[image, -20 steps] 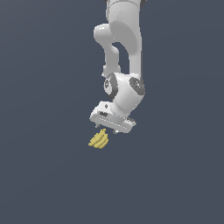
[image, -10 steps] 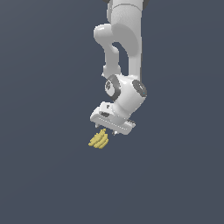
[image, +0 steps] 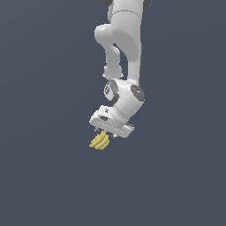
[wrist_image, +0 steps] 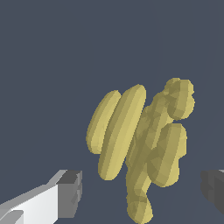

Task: Pick up the object and move it to a goal position.

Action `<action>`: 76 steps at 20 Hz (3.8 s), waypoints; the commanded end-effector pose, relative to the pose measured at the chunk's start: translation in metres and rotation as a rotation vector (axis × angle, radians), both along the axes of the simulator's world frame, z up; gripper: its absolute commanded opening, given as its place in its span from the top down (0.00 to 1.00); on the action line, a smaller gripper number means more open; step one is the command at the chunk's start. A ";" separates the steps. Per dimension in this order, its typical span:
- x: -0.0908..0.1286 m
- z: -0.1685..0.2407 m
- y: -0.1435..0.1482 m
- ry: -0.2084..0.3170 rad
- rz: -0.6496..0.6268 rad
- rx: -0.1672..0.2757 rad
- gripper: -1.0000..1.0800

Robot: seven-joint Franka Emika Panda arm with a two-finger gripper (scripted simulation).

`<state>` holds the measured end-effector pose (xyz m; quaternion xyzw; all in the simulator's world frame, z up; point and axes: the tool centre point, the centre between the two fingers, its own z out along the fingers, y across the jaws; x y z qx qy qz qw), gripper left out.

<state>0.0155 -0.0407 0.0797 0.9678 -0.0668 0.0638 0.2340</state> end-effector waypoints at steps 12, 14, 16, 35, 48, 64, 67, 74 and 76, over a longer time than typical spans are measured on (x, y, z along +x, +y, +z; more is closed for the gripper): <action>0.000 -0.010 -0.005 0.000 0.000 -0.001 1.00; 0.000 -0.010 -0.005 0.000 0.000 -0.001 1.00; 0.001 -0.009 -0.005 -0.001 0.001 -0.001 1.00; -0.036 0.074 0.027 -0.001 0.001 0.001 1.00; -0.087 0.195 0.071 0.000 0.002 0.002 1.00; -0.148 0.345 0.127 0.001 0.001 0.001 1.00; -0.158 0.371 0.138 0.001 0.001 0.001 1.00; -0.174 0.417 0.156 0.001 0.001 0.001 1.00; -0.177 0.426 0.160 0.000 0.000 0.001 1.00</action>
